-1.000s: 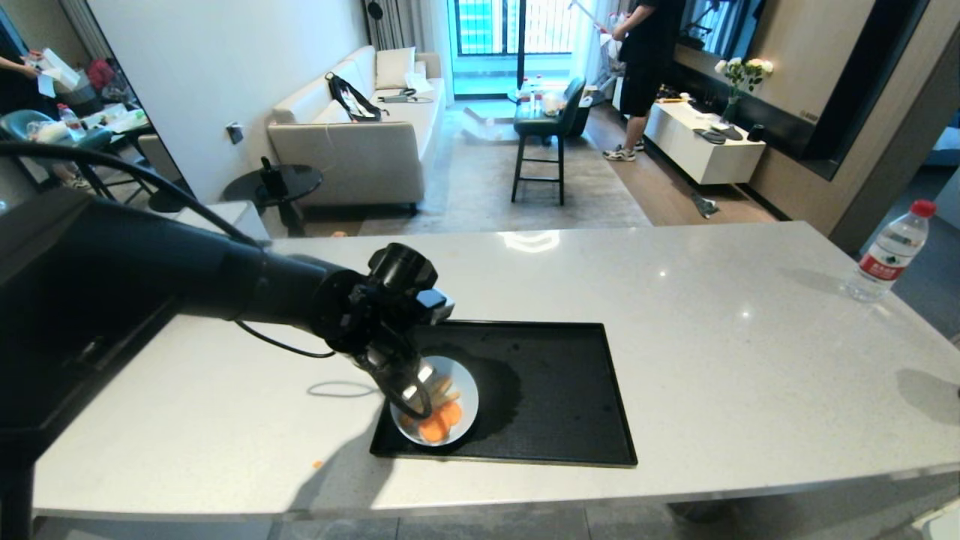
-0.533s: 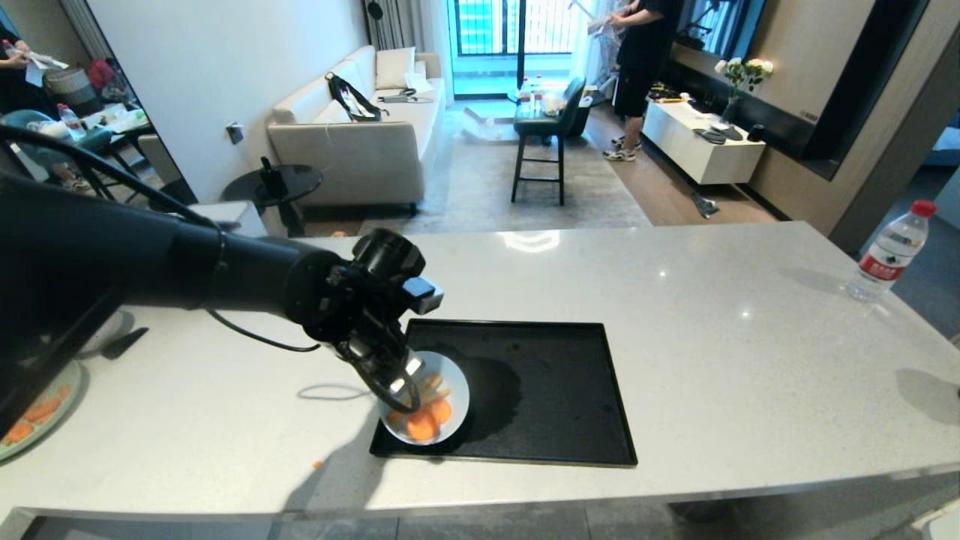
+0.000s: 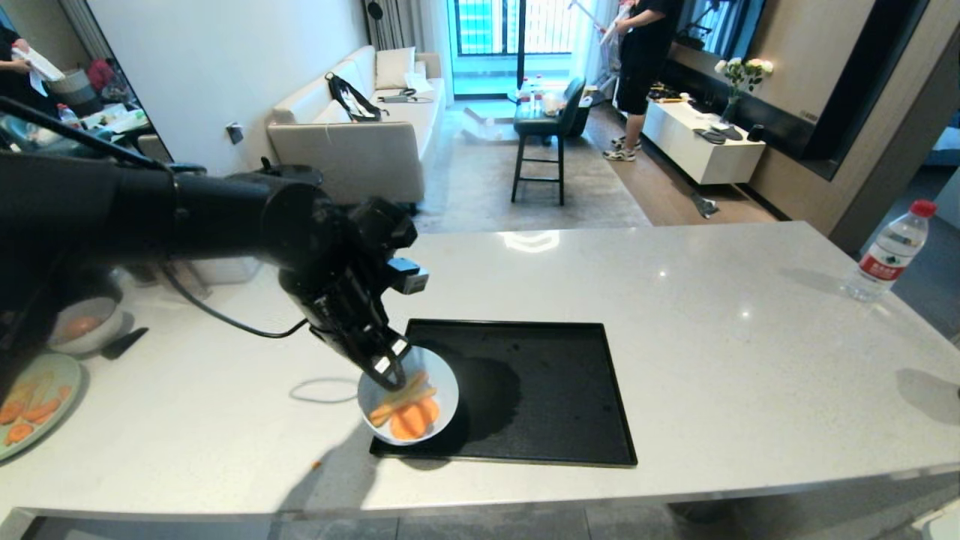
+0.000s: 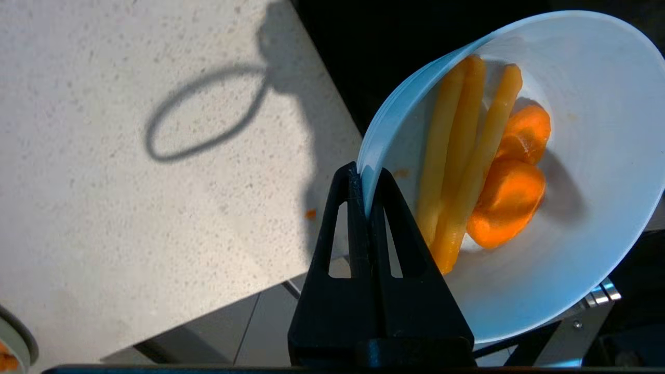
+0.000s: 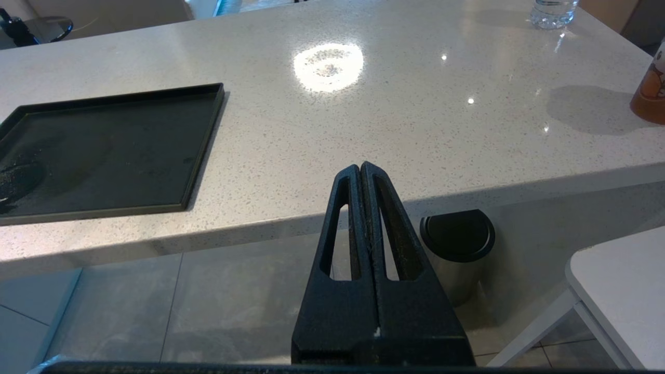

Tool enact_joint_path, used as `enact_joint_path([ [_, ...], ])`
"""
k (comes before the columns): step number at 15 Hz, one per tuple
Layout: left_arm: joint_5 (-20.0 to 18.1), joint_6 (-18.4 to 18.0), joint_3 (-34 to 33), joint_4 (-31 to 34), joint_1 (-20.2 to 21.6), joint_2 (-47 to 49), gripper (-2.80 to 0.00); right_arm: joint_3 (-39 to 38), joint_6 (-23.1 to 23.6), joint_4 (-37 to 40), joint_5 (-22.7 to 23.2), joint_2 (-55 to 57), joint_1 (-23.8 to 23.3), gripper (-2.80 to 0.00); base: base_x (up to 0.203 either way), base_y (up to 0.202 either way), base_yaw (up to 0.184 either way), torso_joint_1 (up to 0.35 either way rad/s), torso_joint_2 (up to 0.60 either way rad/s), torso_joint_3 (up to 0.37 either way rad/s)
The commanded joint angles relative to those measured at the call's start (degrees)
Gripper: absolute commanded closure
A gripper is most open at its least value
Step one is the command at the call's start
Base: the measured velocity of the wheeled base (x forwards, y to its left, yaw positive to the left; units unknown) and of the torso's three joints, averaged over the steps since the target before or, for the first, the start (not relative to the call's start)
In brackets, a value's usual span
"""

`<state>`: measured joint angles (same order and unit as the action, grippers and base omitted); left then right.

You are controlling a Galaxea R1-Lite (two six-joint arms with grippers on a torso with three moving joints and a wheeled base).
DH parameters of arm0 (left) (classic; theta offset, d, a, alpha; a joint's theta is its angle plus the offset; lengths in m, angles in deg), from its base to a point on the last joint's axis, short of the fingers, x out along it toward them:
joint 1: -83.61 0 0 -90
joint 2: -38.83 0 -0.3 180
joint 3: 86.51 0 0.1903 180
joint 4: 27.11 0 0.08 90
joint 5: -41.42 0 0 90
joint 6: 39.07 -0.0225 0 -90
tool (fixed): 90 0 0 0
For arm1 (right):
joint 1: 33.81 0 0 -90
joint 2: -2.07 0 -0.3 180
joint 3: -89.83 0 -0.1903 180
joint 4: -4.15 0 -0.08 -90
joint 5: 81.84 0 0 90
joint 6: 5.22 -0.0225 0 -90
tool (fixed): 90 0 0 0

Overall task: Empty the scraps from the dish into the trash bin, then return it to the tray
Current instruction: Pick up the bowl with leftover food, then move the bowl over the trash can

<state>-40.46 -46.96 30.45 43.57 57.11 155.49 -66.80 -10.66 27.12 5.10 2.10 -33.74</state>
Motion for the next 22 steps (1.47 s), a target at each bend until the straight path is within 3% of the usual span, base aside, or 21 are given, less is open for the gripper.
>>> enact_joint_path([
  [1, 0.0, 0.3, 1.2, 1.4, 1.7, -0.9, 0.0, 0.0, 0.0, 0.0, 0.0, 0.0, 0.0, 0.0, 0.0, 0.0, 0.0, 0.0, 0.0, 0.0],
  [5, -0.7, 0.5, -0.9, 3.6, 7.7, -5.1, 0.0, 0.0, 0.0, 0.1, 0.0, 0.0, 0.0, 0.0, 0.0, 0.0, 0.0, 0.0, 0.0, 0.0],
  [8, -4.8, 2.1, -5.6, 4.1, 13.1, -10.0, 0.0, 0.0, 0.0, 0.0, 0.0, 0.0, 0.0, 0.0, 0.0, 0.0, 0.0, 0.0, 0.0, 0.0],
  [13, -7.0, 2.1, -15.8, 4.0, 23.3, -22.3, 0.0, 0.0, 0.0, 0.0, 0.0, 0.0, 0.0, 0.0, 0.0, 0.0, 0.0, 0.0, 0.0, 0.0],
  [16, -7.9, 0.2, -25.0, 3.7, 32.4, -32.4, 0.0, 0.0, 0.0, 0.0, 0.0, 0.0, 0.0, 0.0, 0.0, 0.0, 0.0, 0.0, 0.0, 0.0],
  [19, -13.3, -2.7, -34.1, 3.5, 41.6, -41.1, 0.0, 0.1, 0.0, 0.0, 0.0, 0.0, 0.0, 0.0, 0.0, 0.0, 0.0, 0.0, 0.0, 0.0],
  [22, -17.2, -3.1, -41.0, 2.1, 44.9, -47.3, 0.0, 0.0, 0.0, 0.1, 0.0, 0.0, 0.0, 0.0, 0.0, 0.0, 0.0, 0.0, 0.0, 0.0],
])
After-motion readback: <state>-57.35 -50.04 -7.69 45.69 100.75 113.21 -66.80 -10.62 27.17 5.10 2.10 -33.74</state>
